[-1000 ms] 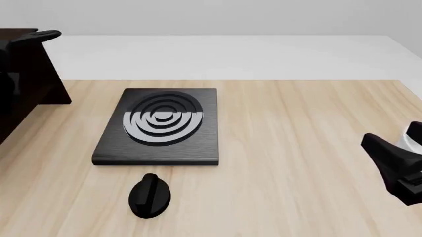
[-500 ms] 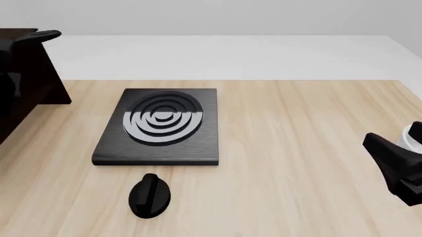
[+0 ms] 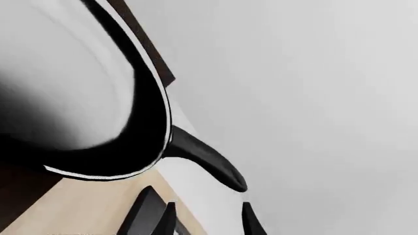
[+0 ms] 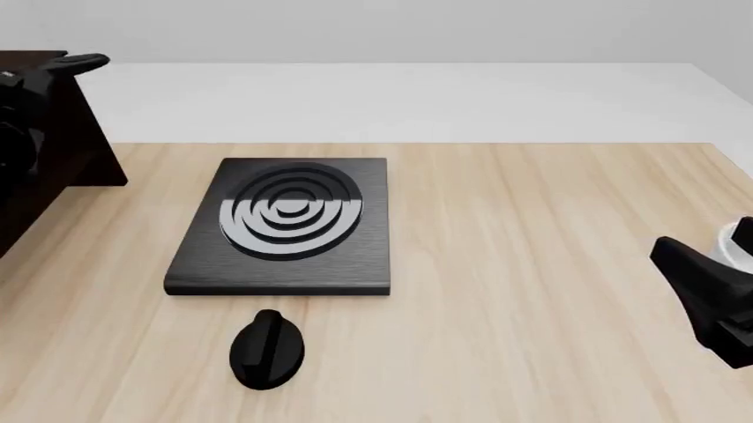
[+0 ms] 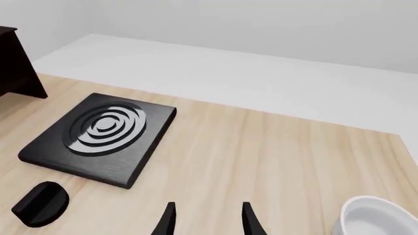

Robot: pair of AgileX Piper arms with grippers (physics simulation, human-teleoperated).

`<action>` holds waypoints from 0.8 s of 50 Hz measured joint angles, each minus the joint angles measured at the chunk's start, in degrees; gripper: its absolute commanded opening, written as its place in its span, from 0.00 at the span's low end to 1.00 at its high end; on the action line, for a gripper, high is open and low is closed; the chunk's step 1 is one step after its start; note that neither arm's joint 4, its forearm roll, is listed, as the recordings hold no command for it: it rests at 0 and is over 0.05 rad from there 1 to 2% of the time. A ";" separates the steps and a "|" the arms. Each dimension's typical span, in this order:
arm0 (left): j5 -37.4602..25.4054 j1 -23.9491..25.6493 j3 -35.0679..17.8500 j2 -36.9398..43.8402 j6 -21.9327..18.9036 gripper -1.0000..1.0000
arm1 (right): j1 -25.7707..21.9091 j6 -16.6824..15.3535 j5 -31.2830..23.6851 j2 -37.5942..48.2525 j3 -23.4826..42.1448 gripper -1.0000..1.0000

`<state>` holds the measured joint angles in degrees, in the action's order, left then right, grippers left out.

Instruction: Put the frying pan on the cabinet shelf.

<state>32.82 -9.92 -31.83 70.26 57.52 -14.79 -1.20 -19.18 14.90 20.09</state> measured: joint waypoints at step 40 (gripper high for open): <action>-23.98 5.11 -4.47 -17.86 -34.61 1.00 | 3.31 -0.55 -2.57 -4.98 0.59 1.00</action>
<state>8.84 -4.81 -36.31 52.40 22.91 -11.48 -1.75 -21.75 9.91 20.68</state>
